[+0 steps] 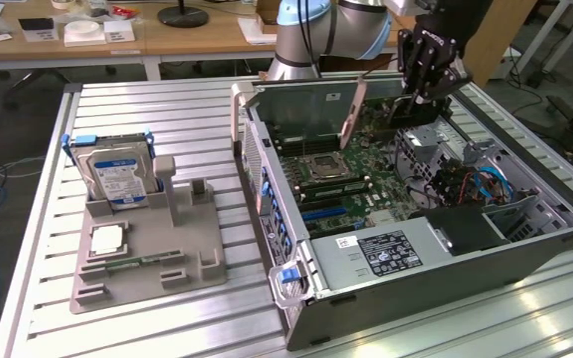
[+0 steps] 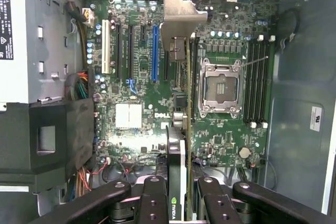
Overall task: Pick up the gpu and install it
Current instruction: 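Insert the gpu into the slot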
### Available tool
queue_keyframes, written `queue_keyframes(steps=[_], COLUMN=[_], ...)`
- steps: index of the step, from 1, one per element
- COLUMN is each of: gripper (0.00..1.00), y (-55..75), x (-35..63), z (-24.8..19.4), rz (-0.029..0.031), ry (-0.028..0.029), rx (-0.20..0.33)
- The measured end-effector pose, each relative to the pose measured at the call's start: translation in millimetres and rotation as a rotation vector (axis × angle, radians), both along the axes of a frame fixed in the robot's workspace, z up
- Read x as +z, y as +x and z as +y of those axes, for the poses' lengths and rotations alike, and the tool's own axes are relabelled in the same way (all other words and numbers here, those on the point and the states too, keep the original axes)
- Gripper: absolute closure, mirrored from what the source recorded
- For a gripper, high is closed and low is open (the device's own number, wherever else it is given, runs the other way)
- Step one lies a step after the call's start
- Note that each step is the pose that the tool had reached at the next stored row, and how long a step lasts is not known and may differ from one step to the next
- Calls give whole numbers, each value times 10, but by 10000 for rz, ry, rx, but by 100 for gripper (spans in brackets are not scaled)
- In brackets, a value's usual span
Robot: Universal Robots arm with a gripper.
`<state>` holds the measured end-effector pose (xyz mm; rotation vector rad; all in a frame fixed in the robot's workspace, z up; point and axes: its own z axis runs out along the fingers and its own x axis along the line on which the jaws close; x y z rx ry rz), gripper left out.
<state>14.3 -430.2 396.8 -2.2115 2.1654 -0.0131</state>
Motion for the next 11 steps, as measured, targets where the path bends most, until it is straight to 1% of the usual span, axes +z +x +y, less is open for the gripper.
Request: queue_keyframes(steps=[11], gripper=[73], y=[-3], x=[-61], z=[-1], rz=[0], ry=[0], rx=[0])
